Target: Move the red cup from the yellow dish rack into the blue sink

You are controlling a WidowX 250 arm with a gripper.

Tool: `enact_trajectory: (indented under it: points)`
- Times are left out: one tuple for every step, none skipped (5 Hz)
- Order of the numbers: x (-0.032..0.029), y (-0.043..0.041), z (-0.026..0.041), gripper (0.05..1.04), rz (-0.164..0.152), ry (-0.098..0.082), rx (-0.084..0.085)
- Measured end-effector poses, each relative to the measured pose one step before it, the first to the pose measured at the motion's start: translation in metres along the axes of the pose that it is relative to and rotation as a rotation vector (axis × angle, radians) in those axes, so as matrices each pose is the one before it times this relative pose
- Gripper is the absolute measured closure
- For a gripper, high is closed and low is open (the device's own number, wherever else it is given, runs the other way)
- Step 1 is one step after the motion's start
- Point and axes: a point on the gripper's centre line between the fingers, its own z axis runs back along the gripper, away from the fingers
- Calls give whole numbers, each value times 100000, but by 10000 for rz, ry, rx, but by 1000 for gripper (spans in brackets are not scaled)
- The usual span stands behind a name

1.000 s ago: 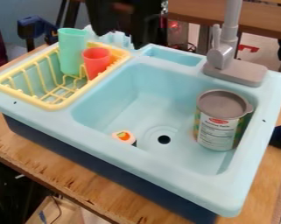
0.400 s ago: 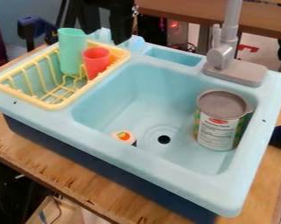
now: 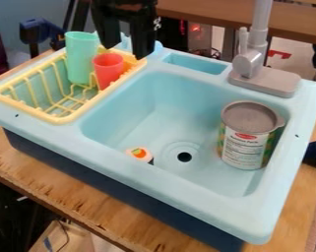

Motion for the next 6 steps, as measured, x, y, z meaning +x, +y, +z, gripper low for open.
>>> enact_trajectory:
  points:
    - [312,754,-1071,82,208,77,13]
    - [619,354,-626,82,49,-19,101]
    - [525,192,-315,82,98,-240,55]
    - [285,-56,-601,82,51,-1,-62]
    - [317,169,-658,82,37,-29,12]
    - [214,33,-610,82,15,22,-35]
